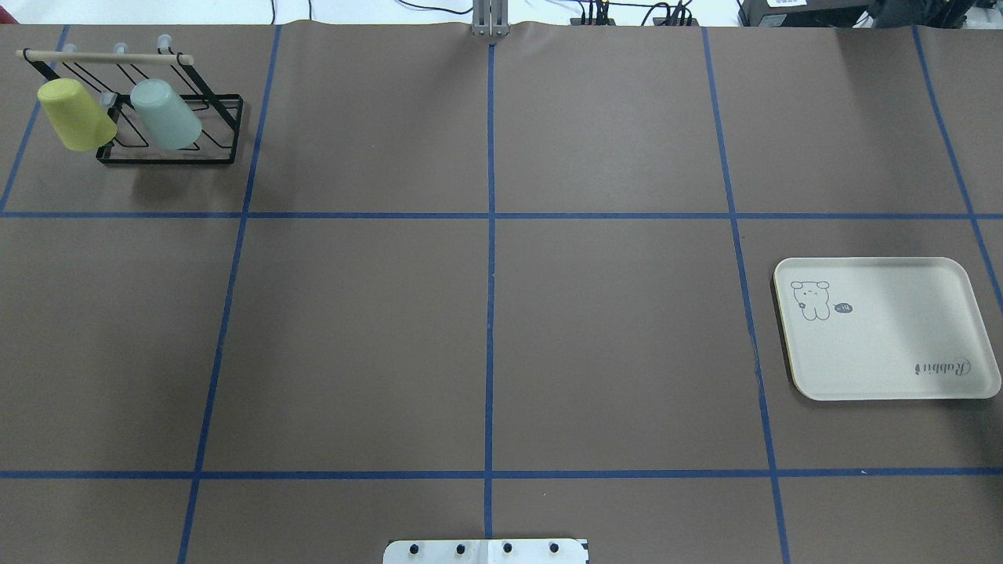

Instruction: Left arm grabs green cup and hands to right arm on tray

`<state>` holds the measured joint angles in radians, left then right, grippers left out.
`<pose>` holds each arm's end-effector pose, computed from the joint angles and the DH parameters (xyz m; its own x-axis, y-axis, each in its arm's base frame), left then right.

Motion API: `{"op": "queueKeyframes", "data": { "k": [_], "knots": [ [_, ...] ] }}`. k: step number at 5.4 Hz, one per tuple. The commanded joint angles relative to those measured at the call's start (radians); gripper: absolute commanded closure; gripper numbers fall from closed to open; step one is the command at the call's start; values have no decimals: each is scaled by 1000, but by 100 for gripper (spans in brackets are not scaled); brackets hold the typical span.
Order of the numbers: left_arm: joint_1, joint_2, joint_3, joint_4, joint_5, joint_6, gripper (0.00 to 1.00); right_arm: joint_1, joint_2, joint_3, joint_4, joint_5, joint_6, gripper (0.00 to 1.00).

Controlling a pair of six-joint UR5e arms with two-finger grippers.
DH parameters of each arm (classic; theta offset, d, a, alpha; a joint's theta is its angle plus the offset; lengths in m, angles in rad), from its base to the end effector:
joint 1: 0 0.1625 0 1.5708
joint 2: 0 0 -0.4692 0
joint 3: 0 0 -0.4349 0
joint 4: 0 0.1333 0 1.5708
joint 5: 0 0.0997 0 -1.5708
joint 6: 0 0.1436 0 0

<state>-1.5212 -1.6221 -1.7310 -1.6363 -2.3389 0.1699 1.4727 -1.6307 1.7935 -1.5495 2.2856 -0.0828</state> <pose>-0.0051 -0.5744 0.6119 0.6907 0.3846 -0.6124 -0.1669 0.9087 0.3825 -0.0118 -0.5203 0.6487 0.7293 -0.2736 0.6270 0.1571 0.9590 0.2357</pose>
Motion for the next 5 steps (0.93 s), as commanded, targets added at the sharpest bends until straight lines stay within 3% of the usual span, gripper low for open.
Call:
{"op": "queueKeyframes", "data": {
  "k": [1,2,3,5],
  "knots": [
    [12,-16,46,-125,4,-1,0,0,0,3,0,2,2,0],
    [15,-48,180,-316,6,-4,0,0,0,10,0,3,2,0],
    [15,-133,279,-350,1,-4,0,0,0,9,0,5,2,0],
    [44,-205,291,-344,1,-207,0,0,0,9,0,3,2,0]
  ]
}}
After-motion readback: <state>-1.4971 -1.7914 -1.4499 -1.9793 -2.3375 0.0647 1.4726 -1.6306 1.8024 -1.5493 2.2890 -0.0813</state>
